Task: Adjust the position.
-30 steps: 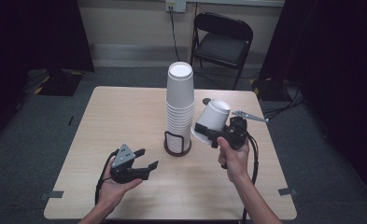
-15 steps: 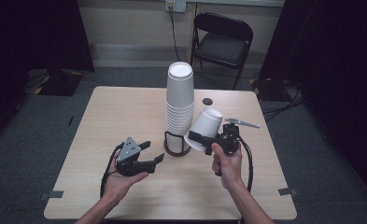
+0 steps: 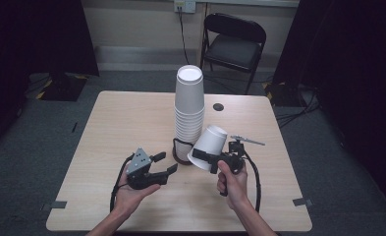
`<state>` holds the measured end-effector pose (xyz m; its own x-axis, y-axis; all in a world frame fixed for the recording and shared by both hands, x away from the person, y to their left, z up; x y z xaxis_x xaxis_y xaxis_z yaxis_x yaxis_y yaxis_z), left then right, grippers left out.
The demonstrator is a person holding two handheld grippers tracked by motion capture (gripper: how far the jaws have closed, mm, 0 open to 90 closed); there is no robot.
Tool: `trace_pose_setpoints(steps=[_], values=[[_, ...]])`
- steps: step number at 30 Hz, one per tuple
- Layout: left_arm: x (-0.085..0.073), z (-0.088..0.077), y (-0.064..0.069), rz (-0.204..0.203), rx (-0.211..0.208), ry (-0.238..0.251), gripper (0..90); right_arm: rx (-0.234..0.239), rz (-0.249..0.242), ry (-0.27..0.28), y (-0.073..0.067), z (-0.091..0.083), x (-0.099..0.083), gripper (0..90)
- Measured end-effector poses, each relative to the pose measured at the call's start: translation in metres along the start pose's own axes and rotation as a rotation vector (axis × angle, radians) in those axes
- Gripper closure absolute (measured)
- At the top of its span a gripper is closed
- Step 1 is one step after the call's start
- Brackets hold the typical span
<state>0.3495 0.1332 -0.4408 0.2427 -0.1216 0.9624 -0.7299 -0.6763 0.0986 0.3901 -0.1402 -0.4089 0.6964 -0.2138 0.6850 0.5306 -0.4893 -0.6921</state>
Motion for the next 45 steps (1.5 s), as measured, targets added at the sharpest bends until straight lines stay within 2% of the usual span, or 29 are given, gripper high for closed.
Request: trace_pose_setpoints(steps=[1,4,11,16,17,20,21,24,25,28,32,33,39,42,45], values=[[0.0,0.0,0.001,-0.005,-0.006,-0.004,39.1,0.012,0.039,-0.006,0.001,0.003,-0.004,15.5],[0.0,0.0,0.002,0.005,-0.01,-0.009,40.6,0.032,0.078,-0.006,0.002,0.005,-0.007,15.6],[-0.003,0.002,0.005,0.009,-0.017,-0.02,38.9,0.041,0.11,-0.012,0.004,0.008,-0.013,15.5],[-0.001,0.003,0.008,0.015,-0.033,-0.014,32.7,0.055,0.15,-0.02,0.004,0.011,-0.019,15.6],[-0.001,0.003,0.009,0.014,-0.021,-0.005,33.4,0.063,0.169,-0.029,0.004,0.013,-0.022,15.6],[-0.002,0.002,0.009,0.005,-0.018,0.006,37.1,0.066,0.18,-0.028,0.004,0.015,-0.024,15.5],[-0.002,0.001,0.008,0.021,-0.008,0.01,40.7,0.076,0.204,-0.035,0.004,0.016,-0.026,15.6],[-0.002,0.001,0.009,0.024,0.001,0.028,40.9,0.082,0.209,-0.034,0.002,0.018,-0.028,15.6],[-0.002,0.001,0.009,0.024,-0.002,0.029,42.5,0.091,0.225,-0.04,0.0,0.019,-0.028,15.6],[-0.003,0.001,0.012,0.043,0.002,0.041,44.0,0.099,0.235,-0.042,-0.001,0.02,-0.029,15.5],[-0.005,0.003,0.015,0.067,-0.003,0.048,52.3,0.114,0.27,-0.045,-0.003,0.022,-0.033,15.5],[-0.006,0.004,0.016,0.062,-0.009,0.041,55.7,0.116,0.274,-0.05,-0.003,0.023,-0.034,15.6],[-0.01,0.007,0.018,0.079,0.003,0.04,64.3,0.127,0.281,-0.085,-0.007,0.03,-0.042,15.5],[-0.011,0.008,0.017,0.094,0.021,0.046,64.9,0.11,0.289,-0.094,-0.009,0.032,-0.042,15.5],[-0.011,0.009,0.019,0.084,0.03,0.052,65.3,0.111,0.284,-0.097,-0.01,0.033,-0.042,15.5]])
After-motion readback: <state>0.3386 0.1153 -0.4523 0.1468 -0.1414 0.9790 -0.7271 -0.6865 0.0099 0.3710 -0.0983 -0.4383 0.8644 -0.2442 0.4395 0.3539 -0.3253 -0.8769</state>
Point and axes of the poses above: each handheld gripper's, and its own axes: z roughly forward along the jaws, x roughly out of its top, y roughly to its right, the point moved 1 cm from there along z, roughly forward along the jaws, and after that the axes turned 2 degrees about y, right-handed, at the moved point
